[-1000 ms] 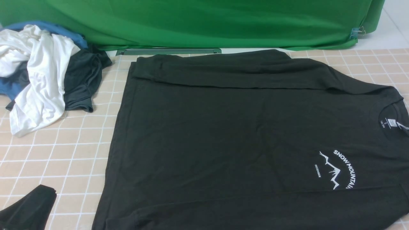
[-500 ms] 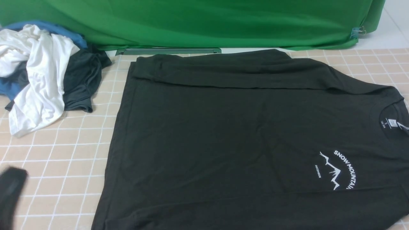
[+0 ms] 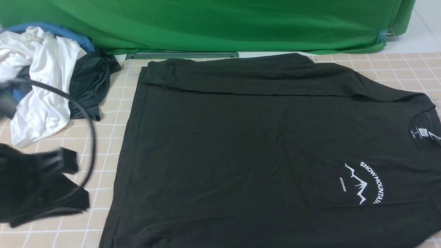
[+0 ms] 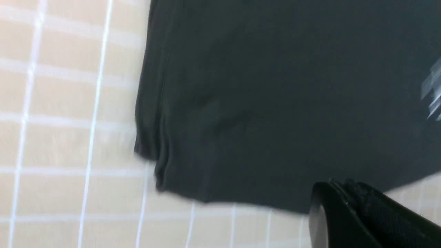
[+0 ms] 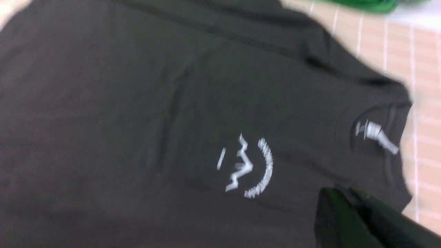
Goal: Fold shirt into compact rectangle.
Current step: 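Grasp the left edge of the dark T-shirt lying flat on the table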
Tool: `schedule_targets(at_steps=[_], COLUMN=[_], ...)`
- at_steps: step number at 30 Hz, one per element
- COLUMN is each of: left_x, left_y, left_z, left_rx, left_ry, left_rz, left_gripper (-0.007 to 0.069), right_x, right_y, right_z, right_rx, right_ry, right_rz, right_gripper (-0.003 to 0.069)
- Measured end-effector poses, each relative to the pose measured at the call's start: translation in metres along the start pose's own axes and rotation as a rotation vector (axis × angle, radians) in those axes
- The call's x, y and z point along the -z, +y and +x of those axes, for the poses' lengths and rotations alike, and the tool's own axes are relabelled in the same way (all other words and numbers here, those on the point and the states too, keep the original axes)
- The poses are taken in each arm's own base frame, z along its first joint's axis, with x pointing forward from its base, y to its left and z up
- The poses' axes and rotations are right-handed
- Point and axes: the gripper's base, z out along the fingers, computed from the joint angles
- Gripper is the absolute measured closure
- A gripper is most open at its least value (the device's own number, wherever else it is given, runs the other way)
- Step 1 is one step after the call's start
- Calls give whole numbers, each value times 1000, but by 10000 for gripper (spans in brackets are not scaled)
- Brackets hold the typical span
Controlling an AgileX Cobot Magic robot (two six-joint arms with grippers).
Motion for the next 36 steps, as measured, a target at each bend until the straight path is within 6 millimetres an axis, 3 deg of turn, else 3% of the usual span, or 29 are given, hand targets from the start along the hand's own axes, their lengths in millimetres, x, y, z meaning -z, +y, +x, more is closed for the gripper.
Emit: schedule_targets(at_steps=[4, 8, 16, 21, 23, 29, 36], left_x=[-53, -86, -126, -143, -153, -156, -156], left_y=[15, 18, 12, 18, 20, 21, 21], left_z=[4, 10, 12, 7, 4, 4, 3], left_rx=[51, 35, 14, 26, 26, -3, -24], left_ry=[171, 174, 175, 166, 161, 182, 188], left_rz=[-55, -128, -344, -396, -403, -418, -416], left_gripper=[606, 606, 566, 479, 388, 242, 214], right_x=[-8, -11, -12, -12, -12, -12, -12], right_y=[-1, -1, -1, -1, -1, -1, -1], right_z=[-1, 1, 1, 1, 1, 1, 1], right_rx=[-3, -4, -6, -10, -13, -13, -13], right_ry=[44, 56, 55, 55, 55, 55, 55], right_rz=[-3, -3, -3, -3, -3, -3, -3], right_gripper=[620, 619, 608, 608, 606, 602, 595])
